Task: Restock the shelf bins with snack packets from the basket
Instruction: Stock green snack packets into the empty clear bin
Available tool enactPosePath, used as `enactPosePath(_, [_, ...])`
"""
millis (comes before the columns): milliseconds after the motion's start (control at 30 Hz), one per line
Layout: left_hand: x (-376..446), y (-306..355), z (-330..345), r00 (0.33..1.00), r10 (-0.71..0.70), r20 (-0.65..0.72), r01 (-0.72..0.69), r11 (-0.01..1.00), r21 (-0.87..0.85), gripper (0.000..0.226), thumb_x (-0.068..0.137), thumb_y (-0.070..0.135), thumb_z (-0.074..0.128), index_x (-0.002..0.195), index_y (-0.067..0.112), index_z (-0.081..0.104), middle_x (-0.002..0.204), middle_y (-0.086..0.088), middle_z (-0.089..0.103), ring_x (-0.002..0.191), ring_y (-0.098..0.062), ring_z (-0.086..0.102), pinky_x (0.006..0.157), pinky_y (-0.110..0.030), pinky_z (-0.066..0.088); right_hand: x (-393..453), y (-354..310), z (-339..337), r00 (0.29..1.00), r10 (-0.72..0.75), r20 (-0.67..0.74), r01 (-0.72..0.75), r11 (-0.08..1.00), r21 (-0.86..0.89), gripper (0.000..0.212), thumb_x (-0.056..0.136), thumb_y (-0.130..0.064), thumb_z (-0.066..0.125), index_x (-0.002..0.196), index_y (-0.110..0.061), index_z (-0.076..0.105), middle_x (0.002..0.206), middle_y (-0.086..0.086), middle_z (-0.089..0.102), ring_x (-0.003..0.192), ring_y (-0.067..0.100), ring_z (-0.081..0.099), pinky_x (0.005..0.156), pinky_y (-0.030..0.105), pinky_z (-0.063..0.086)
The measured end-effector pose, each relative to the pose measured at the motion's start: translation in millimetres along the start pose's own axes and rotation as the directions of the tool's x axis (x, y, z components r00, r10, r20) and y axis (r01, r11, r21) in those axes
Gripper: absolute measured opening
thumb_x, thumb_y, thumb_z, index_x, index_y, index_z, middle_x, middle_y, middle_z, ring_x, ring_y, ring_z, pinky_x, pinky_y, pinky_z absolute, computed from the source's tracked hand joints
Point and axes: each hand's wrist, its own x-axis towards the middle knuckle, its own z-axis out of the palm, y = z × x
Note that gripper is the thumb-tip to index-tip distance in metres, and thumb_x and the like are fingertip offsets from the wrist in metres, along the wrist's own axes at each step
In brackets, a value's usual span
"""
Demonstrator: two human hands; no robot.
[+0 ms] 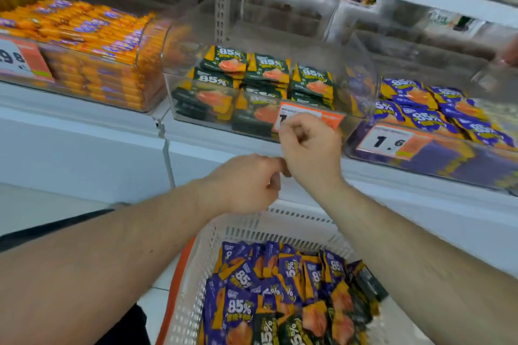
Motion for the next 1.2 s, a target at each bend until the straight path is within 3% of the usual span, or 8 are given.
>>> enactPosePath(167, [3.5, 11.0, 41.8, 0.886, -0.039, 0.463, -0.052, 0.982, 0.183, 0.034, 0.095, 0.021, 0.048, 0.127, 0.031, 0.056, 0.124, 0.003, 0.062, 0.103, -0.017, 0.058, 0.083, -0.029, 0.045, -90.6, 93.9, -34.2, 0.870, 0.393, 0.298, -0.280, 0.891, -0.358, 0.021, 0.091, -0.015, 0.057, 0.072, -0.011, 0.063, 0.057, -0.001, 0.054, 0.051, 0.008, 0.046, 0.053, 0.022, 0.036])
enactPosePath(333, [6.7, 11.0, 58.3, 0.831, -0.068, 0.552, -0.096, 0.960, 0.263, 0.032, 0.095, 0.023, 0.045, 0.121, 0.032, 0.060, 0.117, 0.003, 0.063, 0.088, -0.014, 0.055, 0.074, -0.032, 0.049, -170.8, 162.1, -53.4, 0.374, 0.740, 0.559, -0.275, 0.664, -0.695, 0.024, 0.094, -0.018, 0.052, 0.070, -0.019, 0.053, 0.067, 0.000, 0.050, 0.059, 0.016, 0.045, 0.058, 0.033, 0.038])
enactPosePath(467, [10.2, 13.9, 60.2, 0.827, -0.075, 0.557, -0.099, 0.956, 0.275, 0.036, 0.096, 0.024, 0.044, 0.128, 0.031, 0.057, 0.126, 0.002, 0.060, 0.097, -0.016, 0.058, 0.084, -0.035, 0.052, -214.0, 187.1, -64.0, 0.131, 0.862, 0.489, -0.080, 0.501, -0.862, 0.040, 0.087, -0.026, 0.060, 0.126, -0.021, 0.058, 0.122, 0.003, 0.061, 0.106, 0.023, 0.060, 0.080, 0.036, 0.056])
enactPosePath(600, [10.8, 13.2, 59.4, 0.831, -0.077, 0.551, -0.087, 0.960, 0.266, 0.036, 0.096, 0.025, 0.045, 0.130, 0.032, 0.056, 0.132, 0.002, 0.057, 0.101, -0.018, 0.058, 0.087, -0.035, 0.052, -230.0, 191.9, -69.2, 0.247, 0.771, 0.587, 0.259, 0.531, -0.807, 0.051, 0.086, -0.045, 0.060, 0.132, -0.027, 0.051, 0.131, 0.003, 0.054, 0.123, 0.029, 0.045, 0.101, 0.047, 0.040])
enactPosePath(833, [10.6, 10.8, 60.9, 0.830, -0.074, 0.552, -0.095, 0.958, 0.271, 0.035, 0.096, 0.024, 0.047, 0.130, 0.029, 0.057, 0.138, 0.000, 0.054, 0.104, -0.020, 0.059, 0.087, -0.035, 0.054, -255.4, 185.3, -52.2, 0.222, 0.668, 0.710, 0.503, 0.545, -0.670, 0.071, 0.083, -0.019, 0.070, 0.145, -0.020, 0.035, 0.140, 0.011, 0.045, 0.131, 0.034, 0.036, 0.111, 0.053, 0.026])
enactPosePath(967, [10.3, 8.0, 60.7, 0.824, -0.084, 0.560, -0.084, 0.960, 0.267, 0.035, 0.096, 0.026, 0.048, 0.130, 0.030, 0.057, 0.139, 0.001, 0.053, 0.105, -0.019, 0.058, 0.088, -0.034, 0.053, -246.5, 182.7, -50.8, 0.189, 0.713, 0.675, 0.389, 0.577, -0.718, 0.041, 0.085, -0.015, 0.066, 0.124, -0.021, 0.057, 0.124, 0.008, 0.053, 0.117, 0.030, 0.050, 0.106, 0.050, 0.037])
enactPosePath(1100, [11.9, 5.4, 55.1, 0.814, -0.120, 0.568, -0.044, 0.963, 0.266, 0.038, 0.096, 0.025, 0.050, 0.134, 0.029, 0.053, 0.133, 0.003, 0.056, 0.108, -0.018, 0.056, 0.092, -0.034, 0.050, -201.2, 175.5, -52.3, 0.181, 0.747, 0.639, 0.117, 0.629, -0.769, 0.012, 0.088, -0.006, 0.058, 0.093, -0.016, 0.060, 0.094, 0.005, 0.059, 0.087, 0.026, 0.060, 0.069, 0.040, 0.051])
enactPosePath(1200, [16.3, -1.3, 42.4, 0.843, -0.147, 0.517, 0.034, 0.975, 0.221, 0.040, 0.097, 0.024, 0.049, 0.137, 0.027, 0.050, 0.135, 0.005, 0.055, 0.118, -0.016, 0.052, 0.100, -0.033, 0.043, -158.3, 159.7, -57.1, 0.294, 0.720, 0.629, -0.033, 0.666, -0.746, 0.005, 0.087, -0.013, 0.061, 0.089, -0.017, 0.059, 0.089, 0.005, 0.060, 0.084, 0.026, 0.060, 0.066, 0.038, 0.050])
